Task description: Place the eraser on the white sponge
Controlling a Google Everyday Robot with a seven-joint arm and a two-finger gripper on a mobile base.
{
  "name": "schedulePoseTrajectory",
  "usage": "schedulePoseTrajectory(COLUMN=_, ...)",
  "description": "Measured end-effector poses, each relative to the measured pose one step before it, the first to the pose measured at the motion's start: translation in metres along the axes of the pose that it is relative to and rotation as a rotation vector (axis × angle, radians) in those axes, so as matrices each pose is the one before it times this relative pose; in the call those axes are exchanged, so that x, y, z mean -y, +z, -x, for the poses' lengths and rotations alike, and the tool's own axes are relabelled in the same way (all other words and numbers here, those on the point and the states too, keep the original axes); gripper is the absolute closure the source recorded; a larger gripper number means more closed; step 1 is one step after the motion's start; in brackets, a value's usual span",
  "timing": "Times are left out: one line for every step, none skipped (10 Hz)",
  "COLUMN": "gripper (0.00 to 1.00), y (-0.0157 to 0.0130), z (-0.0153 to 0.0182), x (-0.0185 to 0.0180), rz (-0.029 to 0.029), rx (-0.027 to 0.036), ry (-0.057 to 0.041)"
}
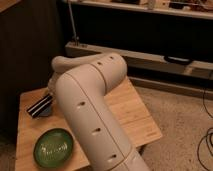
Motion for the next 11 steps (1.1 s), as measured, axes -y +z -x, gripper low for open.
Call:
schedulePoseTrajectory(gripper=0.91, y=0.00173, z=-0.00103, x=-0.00123, rz=-0.00512, rx=-0.00322, ry=0.00247)
schedulePoseTrajectory(gripper=0.91, y=0.00188, z=-0.00007, x=0.00049, rz=-0.00433, rx=-0.00468, ry=0.00371)
schedulePoseTrajectory(gripper=0.91, y=0.00040, z=0.00145, x=0.00017, rz=-0.00003, rx=-0.00230, ry=0.00539)
schedulePoseTrajectory(gripper=0.91, y=0.00127, z=0.00084, x=0.00020, rz=-0.00182, rx=-0.00276, ry=0.00390)
schedulePoseTrajectory(gripper=0.91, y=0.00114, z=0.00011, x=0.00004, rz=-0.00230, rx=-0.00139, ry=0.00280)
schedulePoseTrajectory(gripper=0.91, y=0.00080, z=0.00098, x=0.00063, rz=-0.00376, rx=0.00120, ry=0.00502)
schedulePoseTrajectory(gripper=0.91, y=0.00199, z=0.00176, x=-0.00015, rz=-0.00478, rx=0.00371, ry=0.00678)
schedulePoseTrajectory(gripper=0.91, y=0.00365, z=-0.00026, x=-0.00072, rz=-0.00624, rx=0.00009, ry=0.00257)
schedulePoseTrajectory(gripper=0.91, y=0.00311, z=-0.00061, x=-0.00119, rz=-0.00191, rx=-0.00172, ry=0.00310)
schedulePoseTrajectory(gripper=0.91, y=0.00146, z=0.00235, x=0.00065, rz=0.00138, rx=-0.00139, ry=0.01148)
schedulePoseTrajectory(gripper=0.91, y=0.00145, z=0.00193, x=0.00078, rz=0.00032, rx=-0.00074, ry=0.00769)
